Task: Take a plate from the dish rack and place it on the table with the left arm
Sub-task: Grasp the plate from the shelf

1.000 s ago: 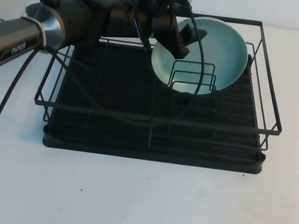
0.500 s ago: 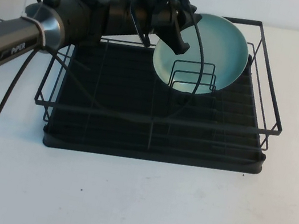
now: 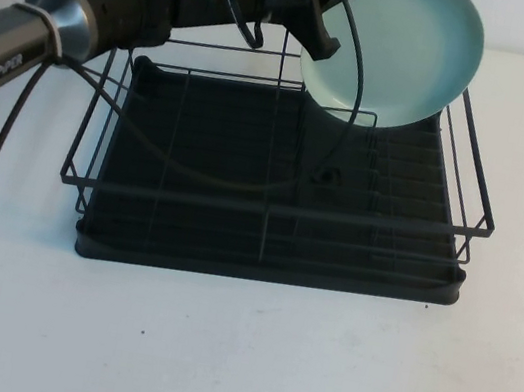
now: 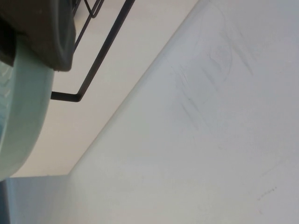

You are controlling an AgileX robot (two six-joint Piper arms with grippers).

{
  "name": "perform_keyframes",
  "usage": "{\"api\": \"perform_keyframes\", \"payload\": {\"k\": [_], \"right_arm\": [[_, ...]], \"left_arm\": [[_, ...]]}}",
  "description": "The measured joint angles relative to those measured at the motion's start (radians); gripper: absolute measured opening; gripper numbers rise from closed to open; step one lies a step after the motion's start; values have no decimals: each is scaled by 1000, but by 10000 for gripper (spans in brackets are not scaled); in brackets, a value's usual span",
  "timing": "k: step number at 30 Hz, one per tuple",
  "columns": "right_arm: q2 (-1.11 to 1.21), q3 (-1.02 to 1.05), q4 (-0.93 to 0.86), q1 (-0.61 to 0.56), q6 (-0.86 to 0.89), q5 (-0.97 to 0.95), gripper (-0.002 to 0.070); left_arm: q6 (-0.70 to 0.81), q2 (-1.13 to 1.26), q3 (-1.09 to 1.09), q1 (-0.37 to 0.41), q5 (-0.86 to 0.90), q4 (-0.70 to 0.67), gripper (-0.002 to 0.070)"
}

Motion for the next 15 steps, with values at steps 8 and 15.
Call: {"api": "perform_keyframes", "payload": {"k": [8,15], "right_arm": [[0,0,0,0,0,0,-20],[0,0,0,0,0,0,-20]], "left_arm": [[0,-4,0,16,4,0,28],[16,-4,0,16,6,0,27]]}}
